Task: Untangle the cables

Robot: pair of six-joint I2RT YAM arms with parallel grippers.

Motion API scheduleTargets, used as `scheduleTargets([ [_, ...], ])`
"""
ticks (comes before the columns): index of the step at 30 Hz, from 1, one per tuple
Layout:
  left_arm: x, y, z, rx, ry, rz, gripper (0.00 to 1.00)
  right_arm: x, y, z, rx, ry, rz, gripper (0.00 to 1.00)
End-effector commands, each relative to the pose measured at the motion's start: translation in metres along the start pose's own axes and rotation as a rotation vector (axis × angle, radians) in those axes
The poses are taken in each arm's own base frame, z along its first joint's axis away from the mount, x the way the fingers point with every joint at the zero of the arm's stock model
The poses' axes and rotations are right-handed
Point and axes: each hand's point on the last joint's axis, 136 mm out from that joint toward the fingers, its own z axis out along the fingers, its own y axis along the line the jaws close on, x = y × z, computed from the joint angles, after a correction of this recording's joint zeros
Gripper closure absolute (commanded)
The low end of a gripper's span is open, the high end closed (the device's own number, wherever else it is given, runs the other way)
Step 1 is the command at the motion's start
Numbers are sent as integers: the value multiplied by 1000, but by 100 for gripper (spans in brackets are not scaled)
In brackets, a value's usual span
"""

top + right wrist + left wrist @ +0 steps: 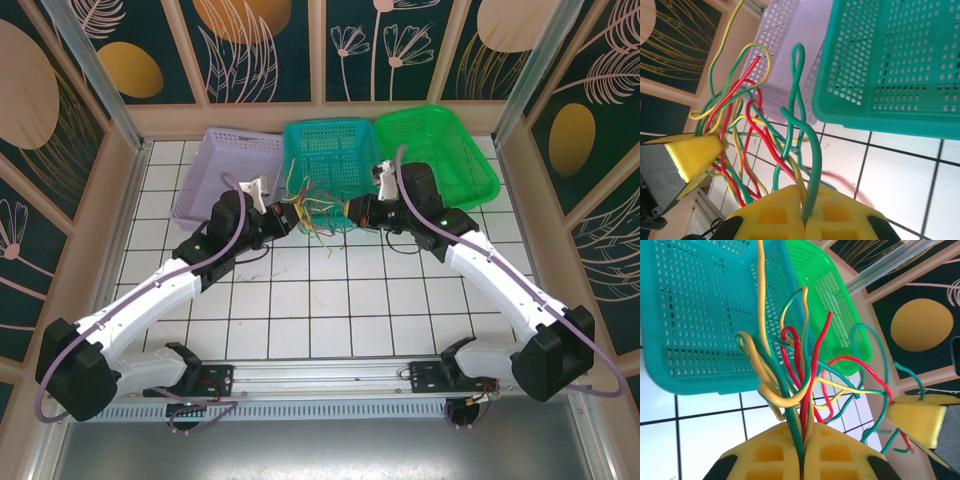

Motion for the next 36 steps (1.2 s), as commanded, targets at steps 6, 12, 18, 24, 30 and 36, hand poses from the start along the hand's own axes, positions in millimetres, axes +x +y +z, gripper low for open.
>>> scheduleTargets([
  [6, 25, 28, -9, -7, 34, -93, 100, 27, -20, -4, 52, 33, 29, 100],
  [12, 64, 52, -3, -12, 98, -181, 100, 97, -19, 26, 18, 212, 46, 100],
  [18, 92, 75, 6, -17, 107, -201, 100, 128, -55, 38, 111, 268, 89, 71],
  [24, 94, 76, 7, -17, 114, -98, 100, 104, -65, 24, 215, 170, 47, 51],
  [30, 98, 68, 3, 7, 163, 27, 100, 94, -58, 20, 215, 148, -13, 49],
  [36, 89, 67, -2, -21, 137, 67, 100, 132, -96, 41, 342, 291, 134, 57],
])
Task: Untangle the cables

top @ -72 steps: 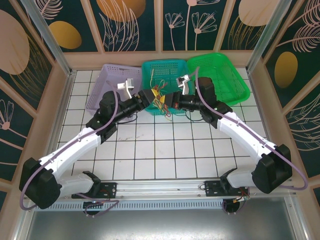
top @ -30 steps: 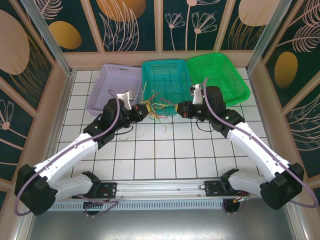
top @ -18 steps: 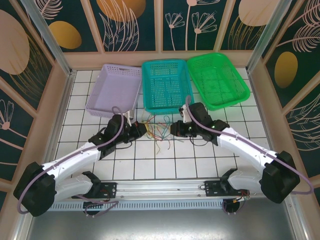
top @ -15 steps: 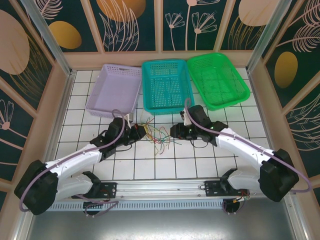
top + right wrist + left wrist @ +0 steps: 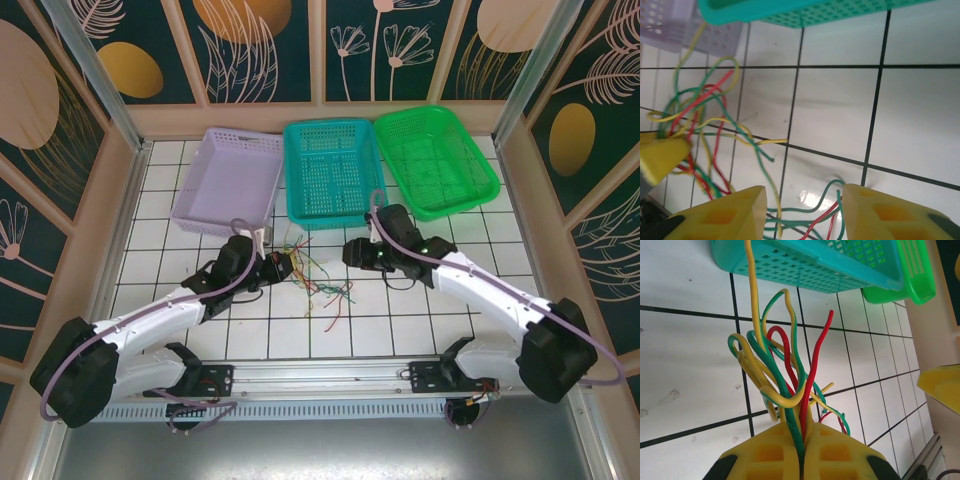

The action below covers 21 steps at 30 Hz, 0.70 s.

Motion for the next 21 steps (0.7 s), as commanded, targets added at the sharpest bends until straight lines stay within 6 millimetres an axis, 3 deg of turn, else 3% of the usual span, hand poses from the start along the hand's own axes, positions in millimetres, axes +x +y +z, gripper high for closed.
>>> scheduleTargets([
  [1, -20, -21, -14, 34, -73, 78, 100, 26, -28, 17, 100, 99, 127, 57],
  [7, -17, -23, -15, 49, -65, 86, 100, 51, -50, 37, 108, 190, 515, 55],
  [11, -14, -23, -15, 63, -58, 85, 100, 40, -43, 42, 30, 188, 795, 50],
  [16, -10, -21, -17, 60, -45, 98, 100, 28, -19, 51, -49, 241, 875, 49],
  [21, -14, -18, -20, 30, -60, 86, 100, 32, -18, 41, 41, 253, 779, 49],
])
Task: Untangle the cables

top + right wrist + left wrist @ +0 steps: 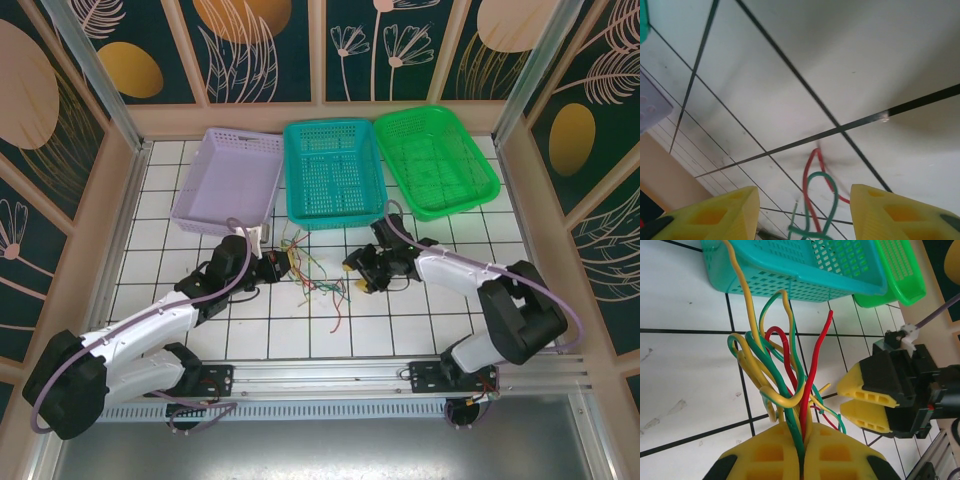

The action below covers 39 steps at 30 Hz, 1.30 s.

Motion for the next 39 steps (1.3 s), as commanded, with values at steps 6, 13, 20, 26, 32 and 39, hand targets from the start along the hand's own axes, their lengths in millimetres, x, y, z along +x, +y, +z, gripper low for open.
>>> scheduleTargets([
  [6, -10, -15, -3, 34, -21, 36, 100, 19, -20, -17, 29, 19, -181, 48],
  [13, 5, -15, -3, 61, 41, 91, 100, 13, 7, -4, -12, 27, -260, 42],
  [20, 17, 3, 3, 7, 74, 127, 100, 21, -4, 28, 129, 109, -327, 43],
  [26, 11, 3, 7, 1, 52, 129, 100, 40, -25, 47, 234, 164, -352, 56],
  [32, 9, 2, 7, 0, 45, 132, 100, 30, -28, 43, 286, 88, -368, 82],
  [39, 6, 6, 2, -29, 29, 134, 100, -13, -30, 6, 336, -117, -377, 100],
])
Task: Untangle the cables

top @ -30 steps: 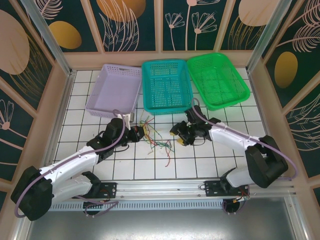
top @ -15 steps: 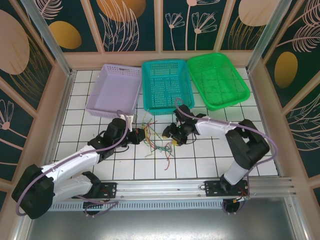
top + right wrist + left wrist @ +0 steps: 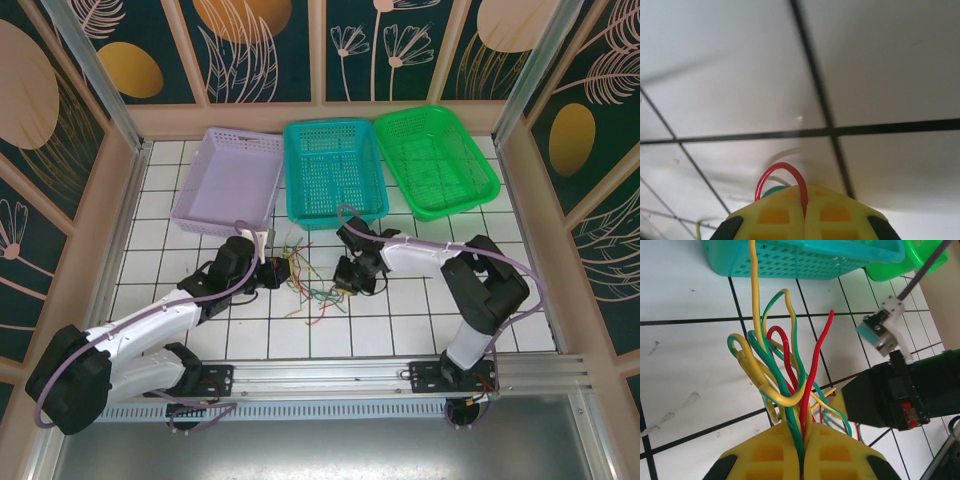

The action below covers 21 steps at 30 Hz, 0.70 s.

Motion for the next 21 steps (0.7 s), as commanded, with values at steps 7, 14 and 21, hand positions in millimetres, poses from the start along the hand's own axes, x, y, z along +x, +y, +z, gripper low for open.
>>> scheduleTargets([
  [7, -9, 4, -5, -50, -42, 15, 100, -67, -60, -100, 57, -348, 115, 100],
  [14, -16, 12, 2, -100, -66, -30, 100, -91, -84, -147, 40, -479, 190, 100],
  [21, -17, 15, 16, -89, -81, -133, 100, -87, -81, -138, -16, -455, 202, 100],
])
